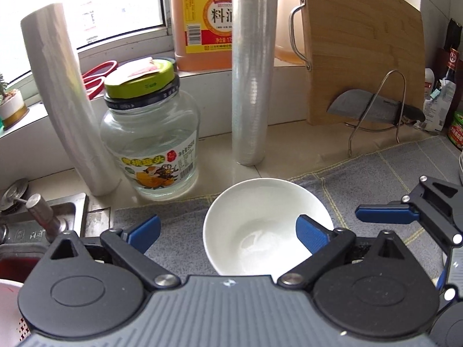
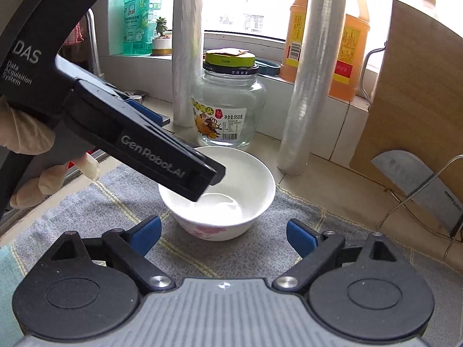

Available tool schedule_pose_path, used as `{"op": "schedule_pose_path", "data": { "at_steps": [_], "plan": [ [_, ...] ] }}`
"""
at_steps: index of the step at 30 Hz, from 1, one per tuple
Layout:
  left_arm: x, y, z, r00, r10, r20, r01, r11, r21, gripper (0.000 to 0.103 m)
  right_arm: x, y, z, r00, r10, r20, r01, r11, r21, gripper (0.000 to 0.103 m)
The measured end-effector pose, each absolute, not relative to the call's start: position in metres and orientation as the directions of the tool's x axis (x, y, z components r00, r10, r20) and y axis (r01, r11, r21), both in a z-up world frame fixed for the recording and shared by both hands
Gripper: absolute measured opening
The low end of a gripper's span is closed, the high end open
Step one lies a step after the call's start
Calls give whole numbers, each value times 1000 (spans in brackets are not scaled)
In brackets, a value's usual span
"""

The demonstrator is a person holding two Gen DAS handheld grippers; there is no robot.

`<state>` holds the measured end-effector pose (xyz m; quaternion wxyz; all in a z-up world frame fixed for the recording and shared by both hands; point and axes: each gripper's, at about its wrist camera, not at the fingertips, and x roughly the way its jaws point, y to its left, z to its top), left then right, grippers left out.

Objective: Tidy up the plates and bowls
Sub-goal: 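Move the left gripper to the pink-flower bowl by the glass jar, then close the left gripper on the rim of the pink-flower bowl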

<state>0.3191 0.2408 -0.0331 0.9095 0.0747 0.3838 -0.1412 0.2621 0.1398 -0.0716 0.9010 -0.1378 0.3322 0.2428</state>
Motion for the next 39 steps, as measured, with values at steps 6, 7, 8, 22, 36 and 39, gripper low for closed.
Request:
{"op": "schedule_pose_path", "data": {
  "at_steps": [6, 7, 8, 22, 36, 39],
  "plan": [
    [339, 242, -45, 598, -258, -759, 356, 934, -37, 91, 274, 145, -83, 647, 342, -681, -517, 854, -62, 95],
    [341, 242, -46, 586, -267, -765, 361, 931, -48, 89, 276, 146, -85, 646, 343, -683, -518, 853, -62, 94],
    [342, 241, -48, 578, -271, -770, 364, 930, -54, 87, 277, 147, -87, 642, 343, -686, -519, 853, -60, 94],
    [354, 237, -55, 538, -315, -782, 420, 904, -75, 73, 280, 152, -89, 643, 339, -687, -519, 852, -66, 86],
    [361, 239, -56, 515, -323, -794, 449, 891, -71, 64, 281, 152, -87, 641, 352, -682, -529, 846, -61, 86],
    [363, 240, -55, 501, -326, -802, 459, 886, -73, 61, 281, 152, -86, 641, 354, -681, -531, 845, -60, 86]
  ]
}}
